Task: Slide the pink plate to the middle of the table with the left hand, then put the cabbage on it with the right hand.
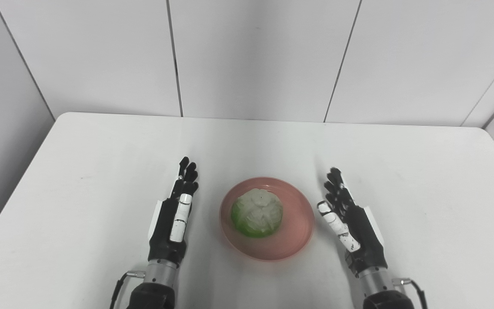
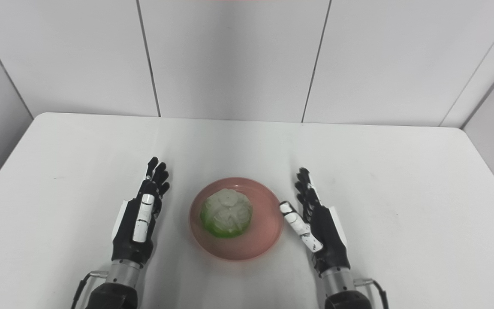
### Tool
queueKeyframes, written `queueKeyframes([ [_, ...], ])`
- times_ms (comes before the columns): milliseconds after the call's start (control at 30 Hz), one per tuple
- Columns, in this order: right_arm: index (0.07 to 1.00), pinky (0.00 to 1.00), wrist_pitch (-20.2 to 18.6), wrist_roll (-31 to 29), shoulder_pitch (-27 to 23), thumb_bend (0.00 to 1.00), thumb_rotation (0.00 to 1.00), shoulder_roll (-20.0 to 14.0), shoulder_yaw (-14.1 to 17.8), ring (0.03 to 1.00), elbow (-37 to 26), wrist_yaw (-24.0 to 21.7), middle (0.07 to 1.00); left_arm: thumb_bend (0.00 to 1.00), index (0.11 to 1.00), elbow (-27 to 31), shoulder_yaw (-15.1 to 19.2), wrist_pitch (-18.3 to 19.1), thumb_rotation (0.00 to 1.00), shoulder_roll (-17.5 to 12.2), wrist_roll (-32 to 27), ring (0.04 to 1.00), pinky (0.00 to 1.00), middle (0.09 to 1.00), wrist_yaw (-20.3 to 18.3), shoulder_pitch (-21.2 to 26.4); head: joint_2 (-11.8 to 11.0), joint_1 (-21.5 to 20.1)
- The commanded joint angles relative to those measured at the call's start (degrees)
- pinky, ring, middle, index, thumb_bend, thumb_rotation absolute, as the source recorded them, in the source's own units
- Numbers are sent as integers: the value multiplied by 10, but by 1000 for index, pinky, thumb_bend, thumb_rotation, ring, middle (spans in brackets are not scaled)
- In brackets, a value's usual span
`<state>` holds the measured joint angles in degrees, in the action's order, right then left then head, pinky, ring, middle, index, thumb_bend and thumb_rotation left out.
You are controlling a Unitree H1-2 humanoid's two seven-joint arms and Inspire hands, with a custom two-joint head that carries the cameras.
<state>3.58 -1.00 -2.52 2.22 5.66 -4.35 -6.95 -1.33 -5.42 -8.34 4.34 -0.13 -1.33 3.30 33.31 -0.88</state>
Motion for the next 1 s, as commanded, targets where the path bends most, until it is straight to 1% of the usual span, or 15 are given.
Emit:
queueKeyframes([
  [0,1000,1000,55,-19,-23,778,837,8,6,1000,-8,19,1000,649,1000,18,-1,-21,936,-3,-7,1000,1000,1000,-10,5,0,-4],
  [100,1000,1000,54,-27,-20,754,869,16,9,1000,-4,40,1000,654,1000,25,-1,-10,945,-11,-13,1000,1000,1000,-18,2,-1,-12],
  [200,1000,1000,49,-28,-22,700,892,17,7,1000,1,53,1000,657,1000,27,-1,-8,948,-16,-18,1000,1000,1000,-24,0,0,-18],
  [433,1000,1000,49,-20,-26,672,929,15,3,1000,8,78,1000,621,1000,27,1,-12,966,-24,-21,1000,1000,1000,-33,-2,1,-22],
  [500,1000,1000,39,-21,-25,684,941,10,-3,1000,4,75,1000,628,1000,27,0,-10,964,-25,-20,1000,1000,1000,-35,-2,1,-22],
  [533,1000,1000,37,-20,-25,688,945,7,-5,1000,2,73,1000,635,1000,27,0,-10,962,-25,-19,1000,1000,1000,-36,-2,1,-15],
  [633,1000,1000,33,-18,-23,688,966,1,-15,1000,-2,69,1000,646,1000,26,0,-9,961,-23,-20,1000,1000,1000,-36,-2,1,-13],
  [767,1000,1000,32,-18,-18,694,983,-4,-30,1000,-5,66,1000,597,1000,29,0,-6,991,-19,-16,1000,1000,1000,-34,-2,2,-8],
  [800,1000,1000,30,-18,-16,692,988,-6,-33,1000,-8,65,1000,591,1000,32,0,-3,996,-18,-14,1000,1000,1000,-33,-3,4,-1],
  [900,1000,1000,22,-22,-11,697,985,-13,-41,1000,-12,59,1000,571,1000,42,2,11,991,-10,-8,1000,1000,1000,-22,-3,6,8],
  [967,1000,1000,11,-32,-7,713,981,-23,-45,1000,-18,48,1000,566,1000,45,5,13,975,4,3,1000,1000,1000,-4,-3,6,24],
])
